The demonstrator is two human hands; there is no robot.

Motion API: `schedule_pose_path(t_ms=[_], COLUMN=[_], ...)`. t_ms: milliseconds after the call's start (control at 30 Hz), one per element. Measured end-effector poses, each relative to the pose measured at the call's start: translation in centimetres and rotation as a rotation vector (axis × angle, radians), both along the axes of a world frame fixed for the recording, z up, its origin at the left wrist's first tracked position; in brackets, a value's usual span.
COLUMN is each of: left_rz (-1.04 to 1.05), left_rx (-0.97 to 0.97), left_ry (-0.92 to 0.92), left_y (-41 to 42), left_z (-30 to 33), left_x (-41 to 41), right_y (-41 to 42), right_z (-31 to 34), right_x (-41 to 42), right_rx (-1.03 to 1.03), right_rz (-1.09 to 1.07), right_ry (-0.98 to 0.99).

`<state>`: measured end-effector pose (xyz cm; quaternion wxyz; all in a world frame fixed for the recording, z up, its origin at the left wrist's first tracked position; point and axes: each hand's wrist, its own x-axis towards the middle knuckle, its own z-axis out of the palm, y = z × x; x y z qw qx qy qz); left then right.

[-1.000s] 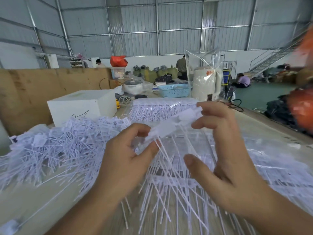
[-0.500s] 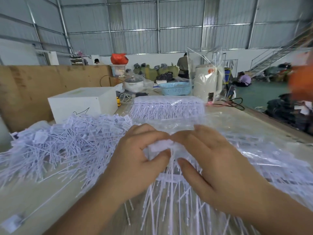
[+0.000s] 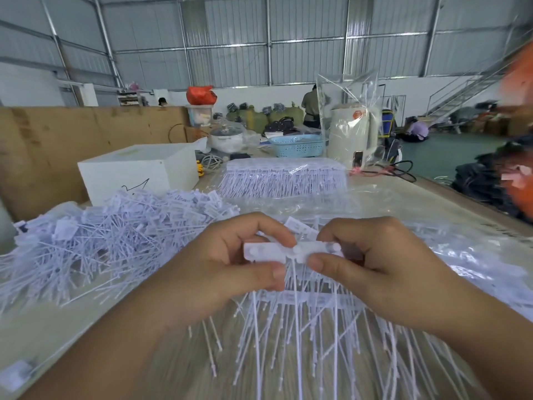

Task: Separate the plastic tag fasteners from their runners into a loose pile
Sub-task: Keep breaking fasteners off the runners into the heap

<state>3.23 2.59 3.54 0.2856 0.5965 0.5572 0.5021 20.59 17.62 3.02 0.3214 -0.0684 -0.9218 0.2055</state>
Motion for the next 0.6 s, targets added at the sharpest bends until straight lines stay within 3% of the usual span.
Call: schedule_pose_path(t_ms=[267,333,467,600], left_rz=[-0.072,0.042,0.464,0.652], left_rx=[-0.163,-0.068,0.255,0.324], left_ry=[0.244,0.192,0.049,-0.056], left_y=[-0.2,0.1,1.4,1.9], left_z=[1.3,0.1,-2.5,-2.6], left_x=[0.2,1.0,2.6,3.9], right_y=[0.1,-0.2,-1.3,-2.8], right_z=[0.5,0.4,-0.5,-0.8], right_x=[0.6,0.5,-0.6,-1.4], right_rx=[-0.16,-0.153,-0.127,-0.135], right_rz=[0.091,0.083,-0.043,-0.123], right_ry=[-0.011,-0.01,0.067,0.201])
